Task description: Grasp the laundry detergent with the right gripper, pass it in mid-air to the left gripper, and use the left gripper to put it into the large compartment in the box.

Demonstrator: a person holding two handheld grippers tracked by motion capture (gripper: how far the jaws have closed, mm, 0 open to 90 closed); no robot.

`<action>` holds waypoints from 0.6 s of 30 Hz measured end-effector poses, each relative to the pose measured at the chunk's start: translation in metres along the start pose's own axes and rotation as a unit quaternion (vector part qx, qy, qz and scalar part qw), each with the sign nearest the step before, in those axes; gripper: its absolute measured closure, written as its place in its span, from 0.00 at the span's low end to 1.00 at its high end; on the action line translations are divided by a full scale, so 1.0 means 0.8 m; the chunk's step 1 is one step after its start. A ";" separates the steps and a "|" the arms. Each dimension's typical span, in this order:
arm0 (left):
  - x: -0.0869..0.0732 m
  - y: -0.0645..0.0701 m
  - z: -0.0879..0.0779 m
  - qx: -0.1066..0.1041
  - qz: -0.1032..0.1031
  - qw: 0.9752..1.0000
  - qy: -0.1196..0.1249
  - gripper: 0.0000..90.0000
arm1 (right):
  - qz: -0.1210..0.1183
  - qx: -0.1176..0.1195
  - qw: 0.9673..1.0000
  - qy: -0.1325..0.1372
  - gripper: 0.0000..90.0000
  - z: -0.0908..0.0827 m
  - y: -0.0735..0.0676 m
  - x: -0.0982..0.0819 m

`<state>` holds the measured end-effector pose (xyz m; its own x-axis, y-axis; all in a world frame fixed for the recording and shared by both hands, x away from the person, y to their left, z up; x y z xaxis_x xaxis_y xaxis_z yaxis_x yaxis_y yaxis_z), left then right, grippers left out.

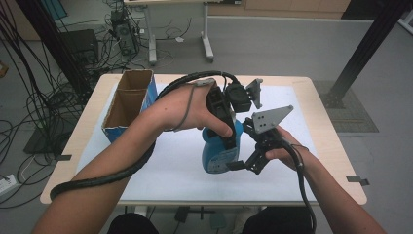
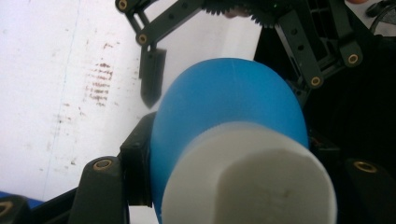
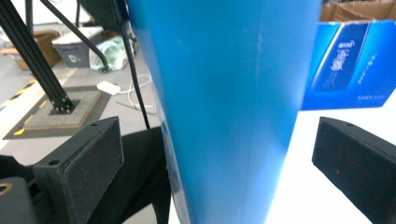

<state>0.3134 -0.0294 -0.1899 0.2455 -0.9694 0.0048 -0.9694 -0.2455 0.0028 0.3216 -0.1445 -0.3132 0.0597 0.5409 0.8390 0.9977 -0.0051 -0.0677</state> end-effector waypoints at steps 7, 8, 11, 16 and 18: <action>-0.010 -0.005 -0.004 0.003 -0.020 1.000 0.003 0.42 | 0.004 -0.013 0.999 -0.037 0.02 -0.006 0.003 -0.005; -0.011 -0.005 -0.005 0.003 -0.023 1.000 0.004 0.42 | 0.005 -0.015 0.999 -0.044 0.02 -0.008 0.004 -0.006; -0.016 -0.008 -0.008 0.004 -0.034 0.999 0.006 0.42 | 0.010 -0.023 0.998 -0.064 0.02 -0.010 0.005 -0.009; -0.026 -0.015 -0.013 0.006 -0.050 0.999 0.009 0.42 | 0.022 -0.036 0.994 -0.100 0.02 -0.014 0.009 -0.016; -0.029 -0.018 -0.014 0.006 -0.056 0.998 0.009 0.42 | 0.027 -0.040 0.992 -0.115 0.03 -0.017 0.011 -0.020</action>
<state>0.3214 -0.0034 -0.1791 0.3517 -0.9359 0.0222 -0.9360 -0.3519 -0.0071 0.3295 -0.1642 -0.3197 0.1131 0.7157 0.6892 0.9932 -0.1011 -0.0580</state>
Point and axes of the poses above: each handheld gripper's, and its own axes: z roughly forward along the jaws, x roughly out of its top, y roughly to its right, the point moved 3 cm from there along z, roughly forward along the jaws, and after that the axes turned 11 degrees about -y, right-handed, at the moved point
